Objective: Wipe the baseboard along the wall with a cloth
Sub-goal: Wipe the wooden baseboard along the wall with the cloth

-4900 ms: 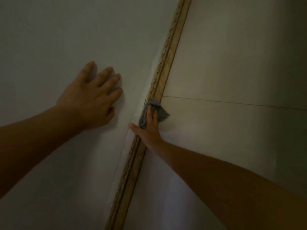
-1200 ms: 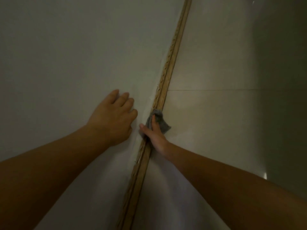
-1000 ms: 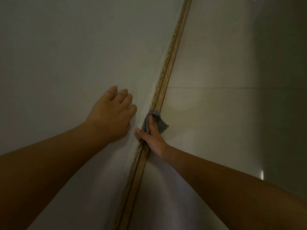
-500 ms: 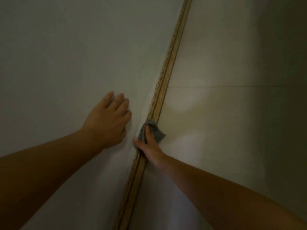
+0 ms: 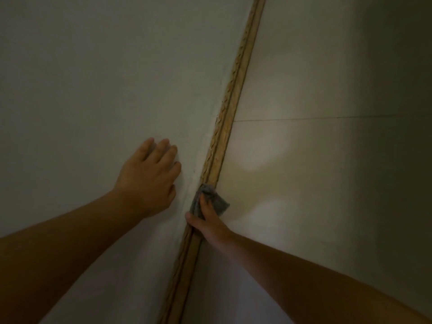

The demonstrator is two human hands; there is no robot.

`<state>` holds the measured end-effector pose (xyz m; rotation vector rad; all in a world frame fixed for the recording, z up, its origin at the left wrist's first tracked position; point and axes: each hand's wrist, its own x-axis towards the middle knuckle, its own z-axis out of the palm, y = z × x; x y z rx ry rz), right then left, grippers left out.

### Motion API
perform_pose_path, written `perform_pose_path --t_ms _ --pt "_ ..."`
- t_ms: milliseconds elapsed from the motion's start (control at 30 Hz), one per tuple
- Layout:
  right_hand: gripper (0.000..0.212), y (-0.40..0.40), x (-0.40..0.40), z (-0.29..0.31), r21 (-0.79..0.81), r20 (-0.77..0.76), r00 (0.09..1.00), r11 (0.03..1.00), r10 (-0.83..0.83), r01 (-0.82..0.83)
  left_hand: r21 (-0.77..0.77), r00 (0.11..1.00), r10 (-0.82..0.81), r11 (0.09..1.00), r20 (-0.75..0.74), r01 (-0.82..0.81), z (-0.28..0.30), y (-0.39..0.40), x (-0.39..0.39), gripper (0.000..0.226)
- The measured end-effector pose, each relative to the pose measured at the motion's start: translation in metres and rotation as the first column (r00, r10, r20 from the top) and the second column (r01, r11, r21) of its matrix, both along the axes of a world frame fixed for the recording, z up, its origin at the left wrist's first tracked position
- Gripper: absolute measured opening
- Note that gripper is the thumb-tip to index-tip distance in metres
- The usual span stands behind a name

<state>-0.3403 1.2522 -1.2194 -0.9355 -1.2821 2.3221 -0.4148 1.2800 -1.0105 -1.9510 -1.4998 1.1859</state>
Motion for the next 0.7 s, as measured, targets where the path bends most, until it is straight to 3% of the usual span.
perform_pose_path --t_ms 167,400,600,700 --pt "0.1 0.016 0.001 0.01 0.026 0.007 0.999 0.999 -0.045 0.045 0.022 0.991 -0.132 0.991 -0.008 0.132 -0.006 0.0 -0.01 0.058" --pt "0.103 -0.036 -0.002 -0.007 0.088 0.002 0.999 0.995 -0.044 0.044 0.009 0.987 -0.099 0.995 -0.127 0.101 -0.006 0.0 -0.009 0.056" --pt "0.095 -0.015 -0.008 0.004 0.034 0.017 0.986 0.986 -0.166 0.165 0.03 0.982 -0.129 0.991 -0.137 0.134 -0.004 -0.009 -0.007 0.058" --pt "0.091 -0.028 -0.008 0.004 0.1 0.054 0.989 0.986 -0.139 0.133 -0.027 0.983 -0.048 0.999 -0.179 0.044 -0.004 -0.02 -0.006 0.062"
